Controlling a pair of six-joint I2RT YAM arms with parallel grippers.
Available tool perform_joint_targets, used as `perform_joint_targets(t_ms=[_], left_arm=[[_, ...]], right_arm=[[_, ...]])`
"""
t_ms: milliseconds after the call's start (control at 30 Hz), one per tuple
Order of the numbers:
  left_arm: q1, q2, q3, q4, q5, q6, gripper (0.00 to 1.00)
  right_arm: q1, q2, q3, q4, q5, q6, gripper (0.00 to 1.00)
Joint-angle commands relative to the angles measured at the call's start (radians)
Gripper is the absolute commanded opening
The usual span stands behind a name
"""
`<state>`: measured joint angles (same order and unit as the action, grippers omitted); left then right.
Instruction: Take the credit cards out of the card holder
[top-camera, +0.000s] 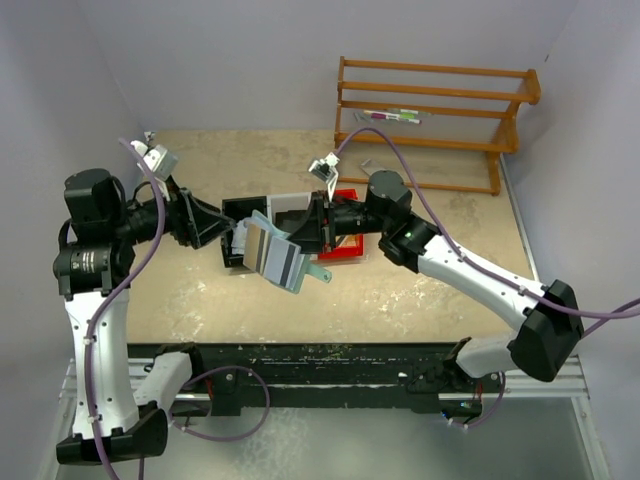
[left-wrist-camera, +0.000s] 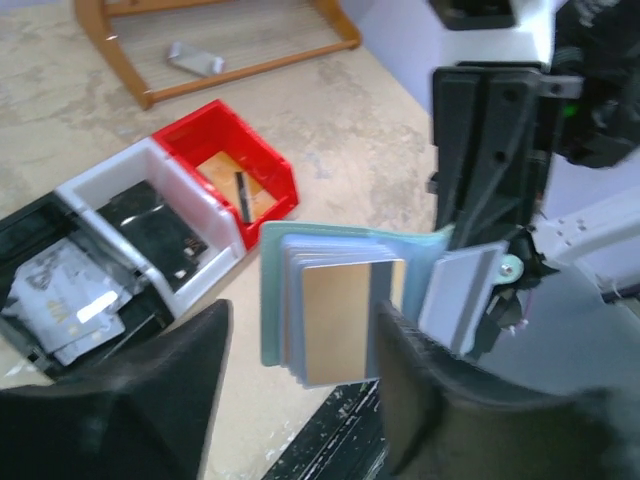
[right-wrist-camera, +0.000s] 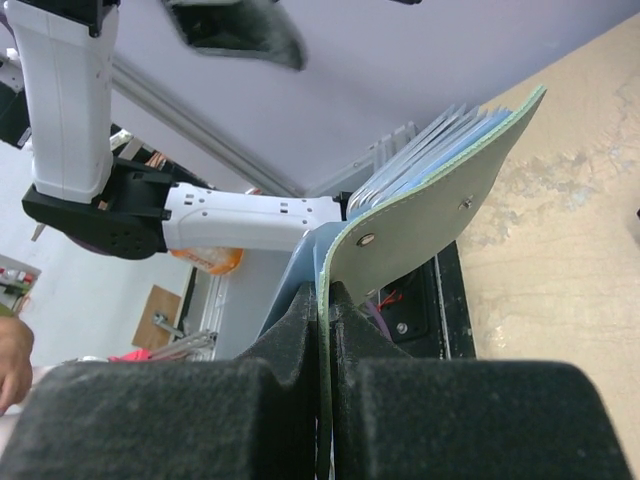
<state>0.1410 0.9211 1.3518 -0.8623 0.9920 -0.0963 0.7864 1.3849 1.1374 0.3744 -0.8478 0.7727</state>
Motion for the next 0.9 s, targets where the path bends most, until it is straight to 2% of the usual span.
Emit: perform_joint_targets(t_ms=[0, 100, 167, 267, 467, 700, 800, 867], left_arm=[[-0.004, -0.029, 0.024, 0.094, 0.212, -0.037, 0.71], [-0.004, -0.033, -0.001, 0.071, 0.313, -0.005, 0.94], [-0.004, -0.038, -0.023, 0.040, 0.343, 0.033, 0.99], [-0.005, -0.052, -0.072, 0.072, 0.380, -0.005, 0.99], [-0.004, -0.059, -0.085, 0.142, 0.344, -0.053, 0.99], [-0.004, -0.025, -0.133, 0.179, 0.419, -0.143, 0.99], [-0.005, -0.053, -0.209, 0.369, 0.474, -0.343, 0.99], [-0.006, -0.093, -0.301, 0.635, 0.515, -0.594, 0.99]], right_arm=[[0.004, -0.056, 0.028, 0.100, -0.021, 0.001, 0.00], [0.004, -0.060, 0.013, 0.171, -0.049, 0.021, 0.00], [0.004, -0.060, 0.006, 0.227, -0.077, 0.042, 0.00], [0.002, -0.052, 0.005, 0.326, -0.127, 0.094, 0.00], [0.002, -0.051, 0.008, 0.448, -0.192, 0.163, 0.00], [0.002, -0.050, 0.006, 0.541, -0.226, 0.222, 0.00], [0.002, -0.038, 0.015, 0.569, -0.230, 0.243, 0.00], [0.002, -0.028, 0.024, 0.595, -0.232, 0.261, 0.00]])
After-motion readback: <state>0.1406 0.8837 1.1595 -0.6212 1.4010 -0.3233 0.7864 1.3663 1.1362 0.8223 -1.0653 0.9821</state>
